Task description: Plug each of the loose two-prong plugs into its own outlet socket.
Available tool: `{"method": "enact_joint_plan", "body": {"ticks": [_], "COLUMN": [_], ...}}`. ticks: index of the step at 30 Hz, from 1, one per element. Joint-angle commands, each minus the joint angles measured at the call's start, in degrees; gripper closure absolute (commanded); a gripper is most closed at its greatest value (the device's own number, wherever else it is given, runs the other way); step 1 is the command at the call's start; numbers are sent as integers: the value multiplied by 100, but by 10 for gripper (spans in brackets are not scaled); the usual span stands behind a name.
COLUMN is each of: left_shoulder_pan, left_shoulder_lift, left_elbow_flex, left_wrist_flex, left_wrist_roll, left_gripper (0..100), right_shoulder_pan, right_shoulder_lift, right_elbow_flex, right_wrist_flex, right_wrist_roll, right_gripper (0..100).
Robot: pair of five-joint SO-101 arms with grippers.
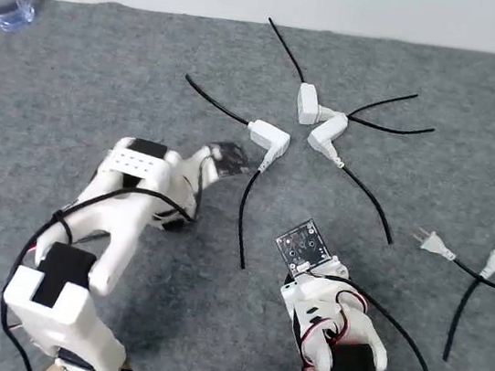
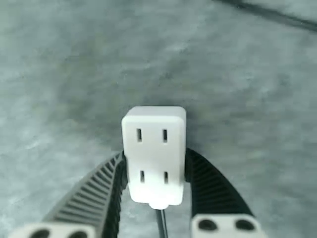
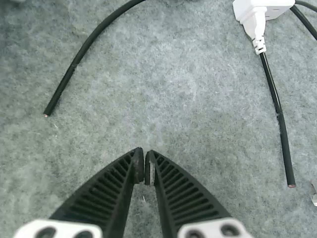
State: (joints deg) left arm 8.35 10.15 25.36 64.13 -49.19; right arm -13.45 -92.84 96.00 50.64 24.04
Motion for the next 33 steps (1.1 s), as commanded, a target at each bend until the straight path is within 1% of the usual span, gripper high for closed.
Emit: {"method": "enact_joint_plan", "body": {"ticks": [1, 5, 9, 11, 17, 20, 33], "left_shoulder_pan": [607, 1055, 1213, 1231, 1468, 1574, 1688], "left_shoulder_lift": [-545, -1037, -1160, -1160, -1160, -1160, -1160], "left_elbow_flex": [-268, -242, -180, -40, 716, 901, 1165], "left_wrist_flex": [695, 1011, 1090, 1037, 396, 211, 176], "left_wrist_roll": [-62, -62, -62, -70, -70, -70, -62], "left_gripper": [988, 988, 988, 988, 988, 988, 986], "right_shoulder_pan": [145, 321, 312, 312, 312, 312, 312], "right_shoulder_lift": [-75, -75, -66, -57, -48, -48, -40], "right_elbow_flex": [88, 88, 88, 88, 88, 88, 88], "right_wrist_flex": [-110, -277, -277, -277, -286, -295, -295], "right_wrist_roll": [0, -9, -9, -9, -9, -9, -9], "right_gripper": [990, 990, 990, 990, 990, 990, 990]}}
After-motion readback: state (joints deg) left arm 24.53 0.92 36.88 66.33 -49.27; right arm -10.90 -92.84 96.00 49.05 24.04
